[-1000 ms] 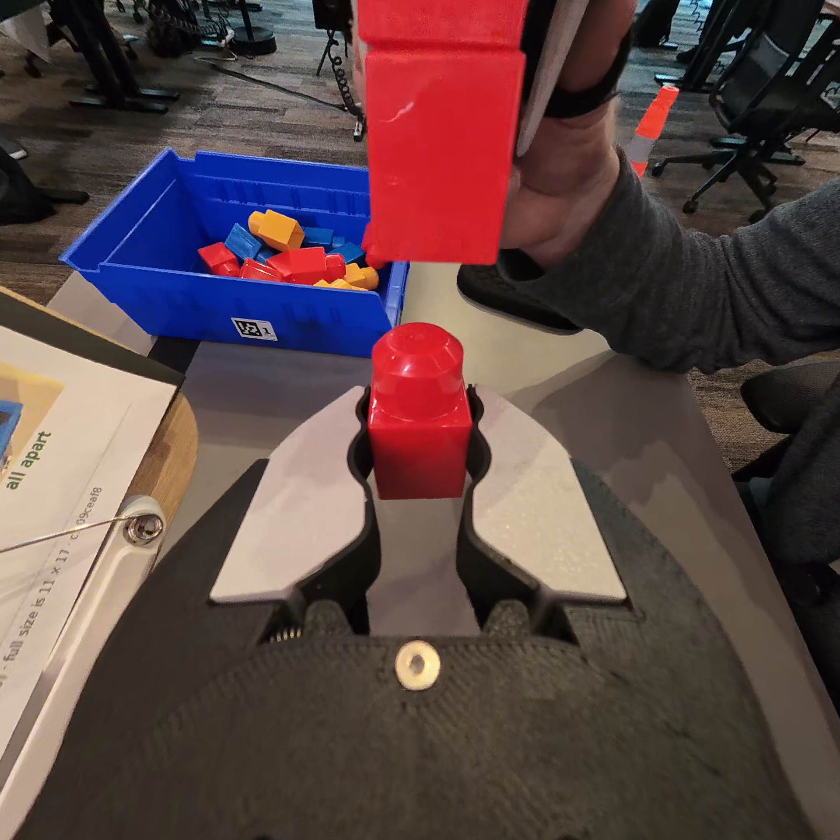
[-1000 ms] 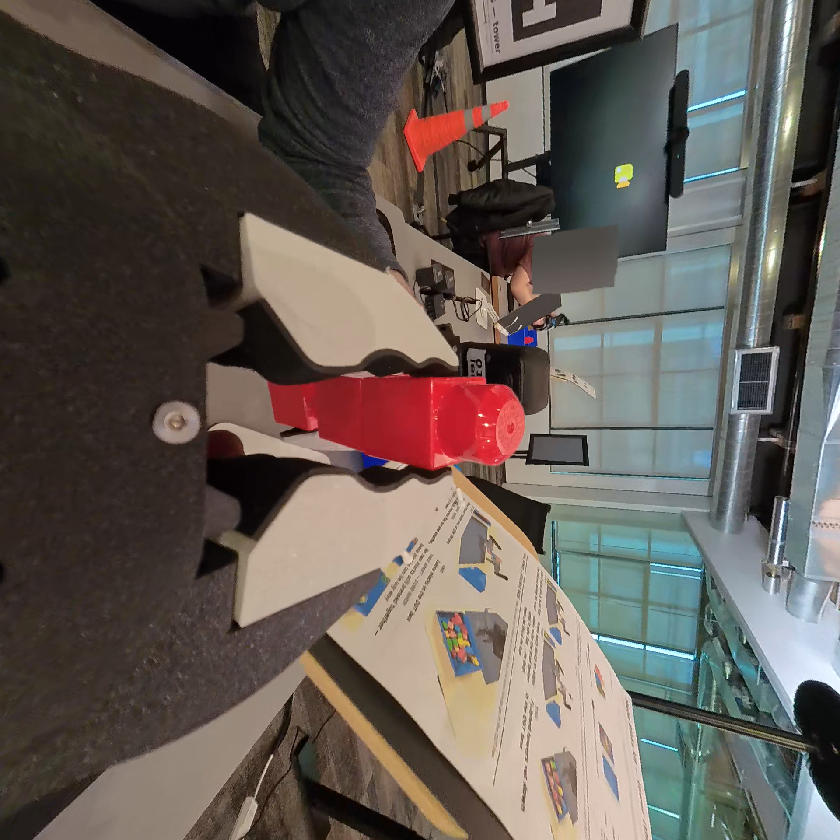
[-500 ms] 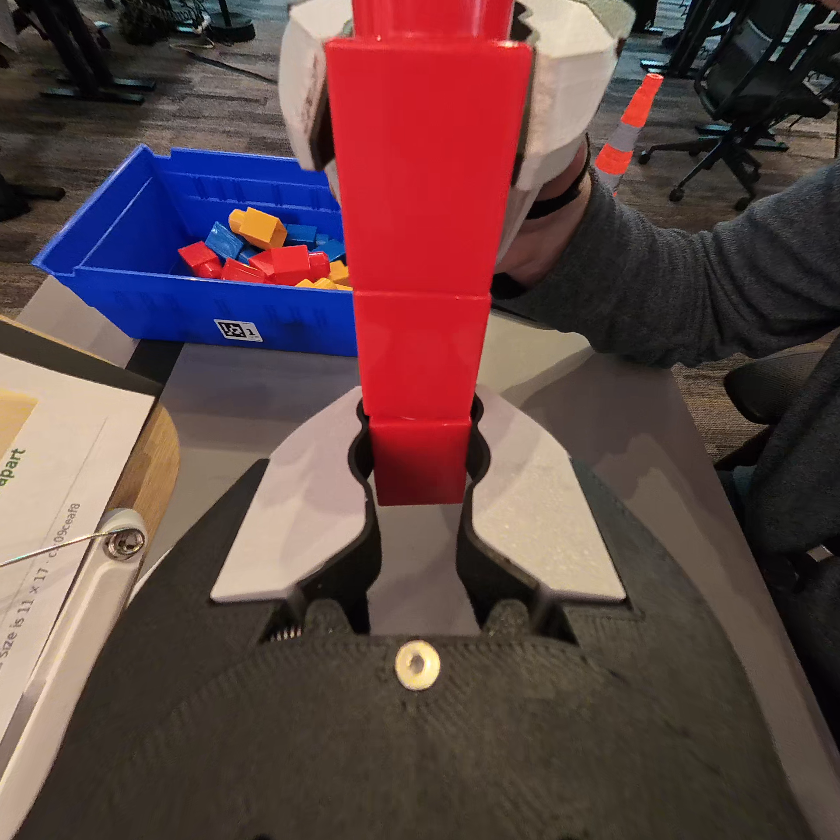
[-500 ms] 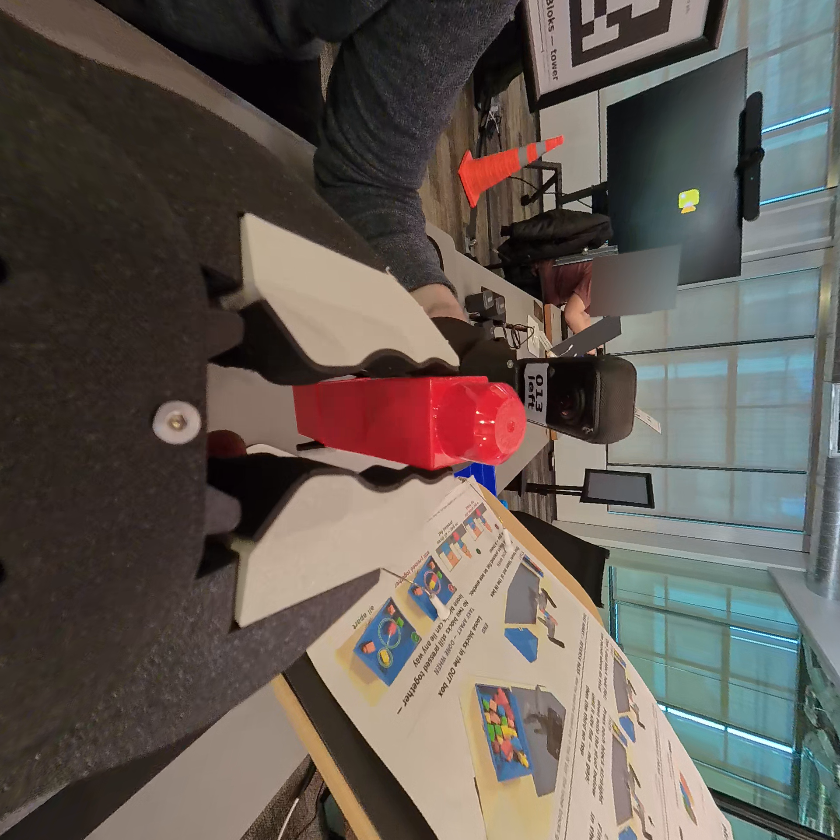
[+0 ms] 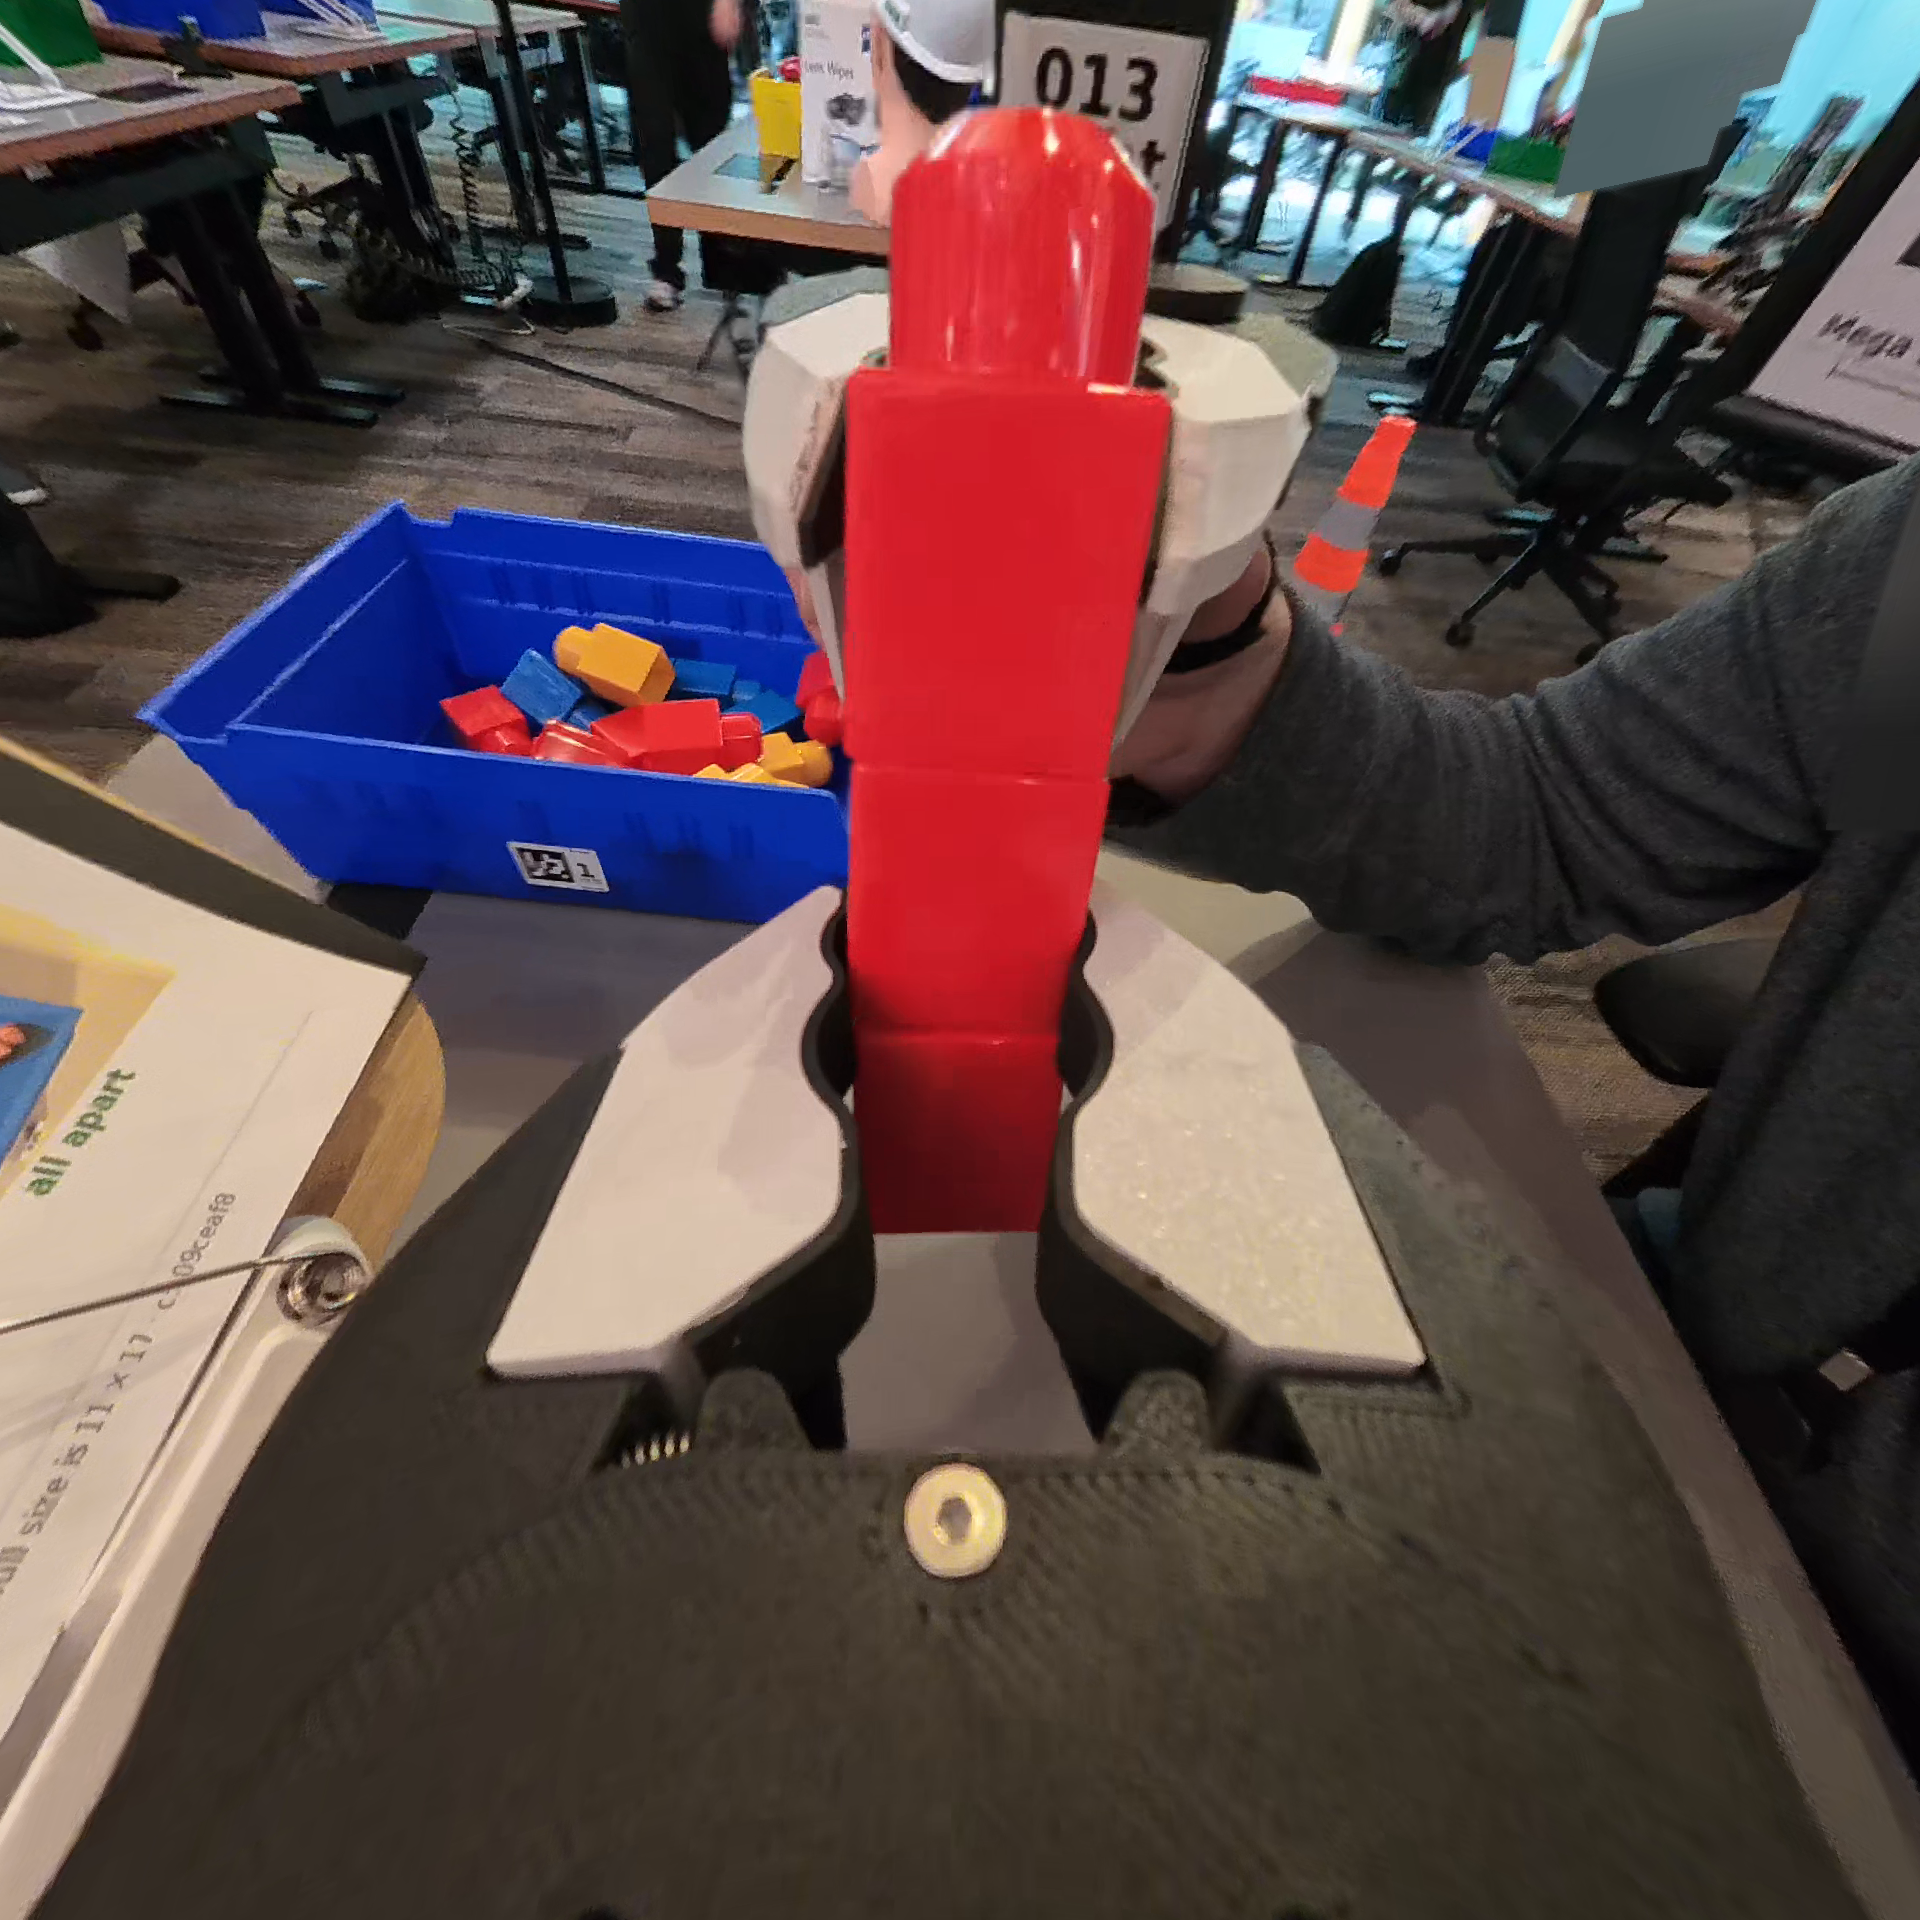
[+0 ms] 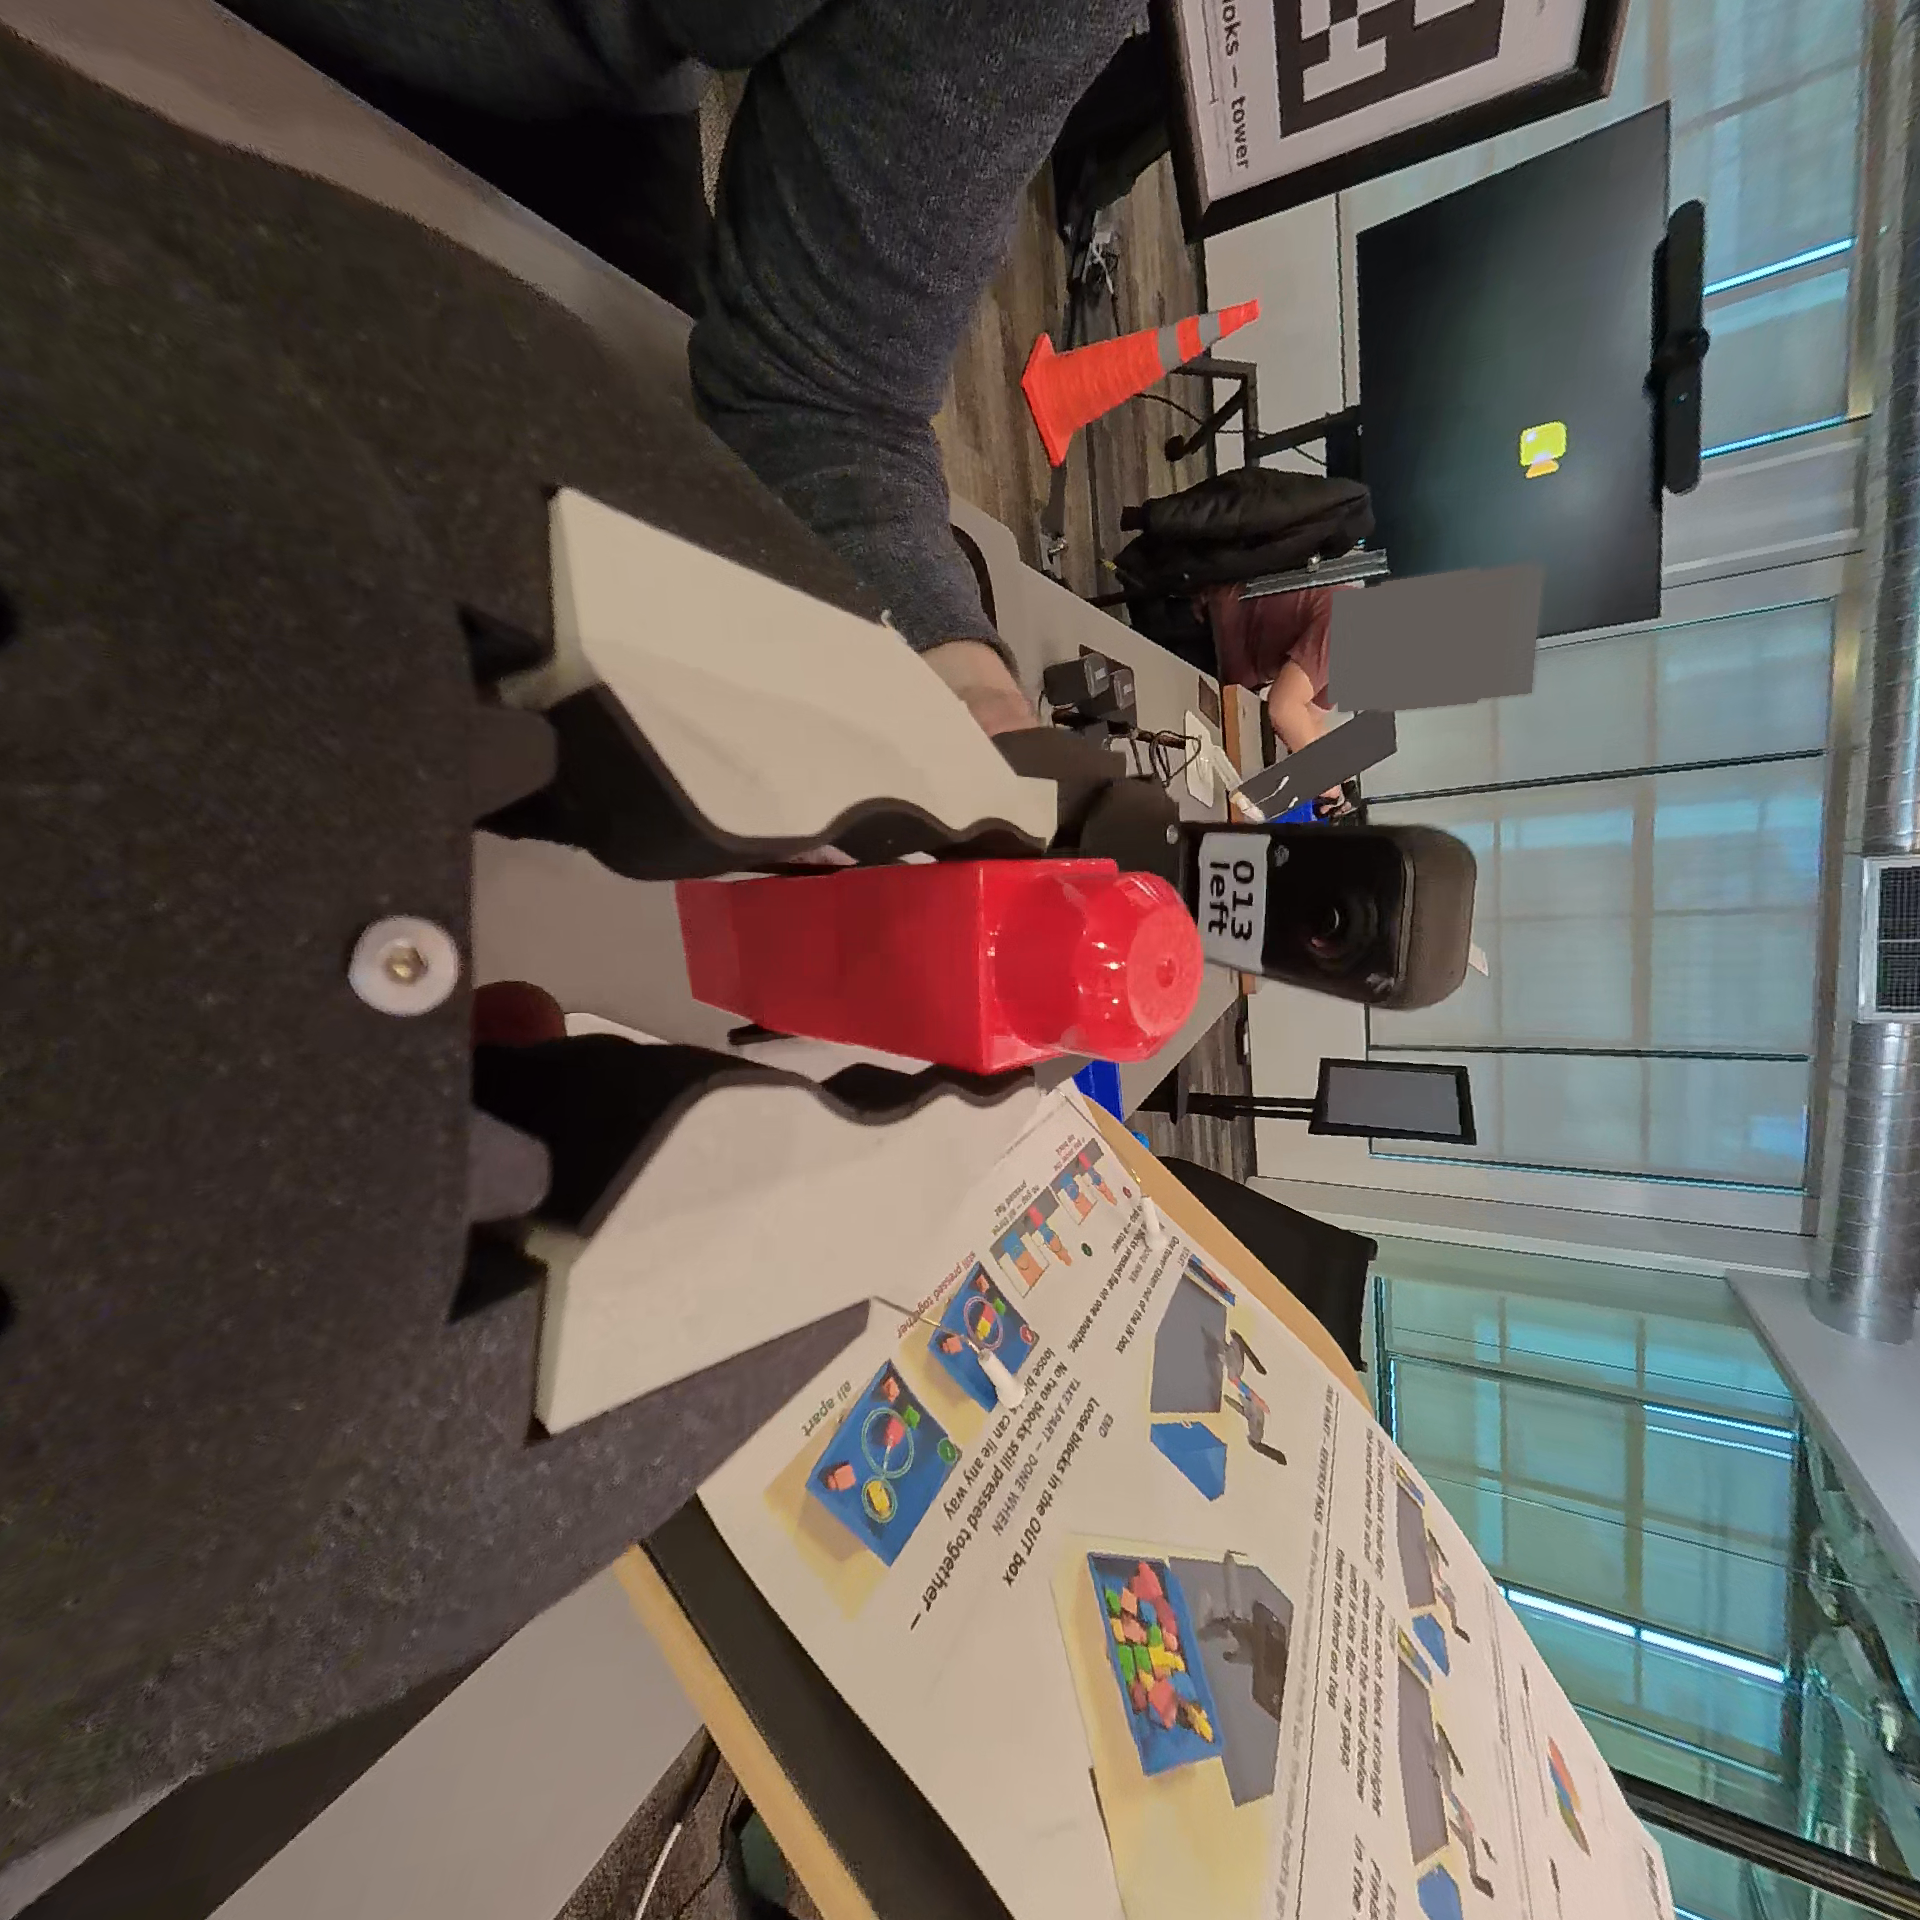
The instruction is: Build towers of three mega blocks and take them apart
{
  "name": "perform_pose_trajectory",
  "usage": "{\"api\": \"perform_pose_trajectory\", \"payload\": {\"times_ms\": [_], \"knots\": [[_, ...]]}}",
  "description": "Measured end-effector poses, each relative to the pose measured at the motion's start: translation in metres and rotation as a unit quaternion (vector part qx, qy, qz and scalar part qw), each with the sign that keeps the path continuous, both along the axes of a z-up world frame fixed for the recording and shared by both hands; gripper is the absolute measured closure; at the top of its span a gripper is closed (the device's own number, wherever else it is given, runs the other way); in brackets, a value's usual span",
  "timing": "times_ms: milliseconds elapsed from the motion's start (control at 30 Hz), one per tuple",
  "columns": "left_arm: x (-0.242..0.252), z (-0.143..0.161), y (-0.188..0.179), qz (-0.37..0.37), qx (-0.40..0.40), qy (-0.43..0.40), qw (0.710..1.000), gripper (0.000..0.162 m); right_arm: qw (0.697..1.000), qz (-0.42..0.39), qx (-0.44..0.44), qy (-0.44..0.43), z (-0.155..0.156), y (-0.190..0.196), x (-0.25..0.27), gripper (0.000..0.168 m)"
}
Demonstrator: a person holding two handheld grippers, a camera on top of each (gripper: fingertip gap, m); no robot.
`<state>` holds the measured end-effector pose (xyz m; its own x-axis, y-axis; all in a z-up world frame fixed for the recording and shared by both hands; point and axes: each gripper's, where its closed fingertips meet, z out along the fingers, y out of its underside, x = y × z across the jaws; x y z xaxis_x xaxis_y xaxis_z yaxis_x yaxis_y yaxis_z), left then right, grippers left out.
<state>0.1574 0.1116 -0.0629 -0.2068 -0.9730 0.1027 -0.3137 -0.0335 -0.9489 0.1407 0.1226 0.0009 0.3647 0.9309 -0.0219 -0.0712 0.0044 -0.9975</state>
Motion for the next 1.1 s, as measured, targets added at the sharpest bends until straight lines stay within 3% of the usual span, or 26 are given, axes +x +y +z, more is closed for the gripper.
{"api": "perform_pose_trajectory", "payload": {"times_ms": [467, 567, 633, 767, 900, 1000, 1100], "knots": [[-0.003, -0.006, 0.003, 0.011, 0.016, 0.028, 0.999, 0.126, 1.0, -0.015, 0.006, -0.011, 0.0, 0.002, 0.0, 0.132], [-0.006, -0.019, 0.008, 0.02, 0.026, 0.062, 0.998, 0.126, 0.998, -0.026, 0.031, 0.051, 0.024, -0.003, 0.017, 0.132], [-0.007, -0.015, 0.003, 0.004, -0.002, 0.048, 0.999, 0.126, 0.996, -0.063, 0.05, 0.036, 0.03, -0.001, 0.034, 0.132], [-0.006, -0.008, 0.01, 0.022, 0.016, 0.036, 0.999, 0.127, 0.988, -0.148, 0.032, 0.01, 0.028, 0.017, 0.082, 0.132], [-0.009, -0.012, 0.016, 0.031, 0.016, 0.041, 0.999, 0.127, 0.958, -0.278, -0.056, -0.049, -0.012, 0.051, 0.162, 0.132], [-0.007, -0.009, 0.015, 0.029, 0.018, 0.038, 0.999, 0.127, 0.906, -0.396, -0.107, -0.106, -0.045, 0.066, 0.228, 0.131], [-0.005, -0.013, 0.012, 0.025, 0.025, 0.048, 0.998, 0.127, 0.87, -0.454, -0.152, -0.121, -0.067, 0.071, 0.27, 0.103]]}}
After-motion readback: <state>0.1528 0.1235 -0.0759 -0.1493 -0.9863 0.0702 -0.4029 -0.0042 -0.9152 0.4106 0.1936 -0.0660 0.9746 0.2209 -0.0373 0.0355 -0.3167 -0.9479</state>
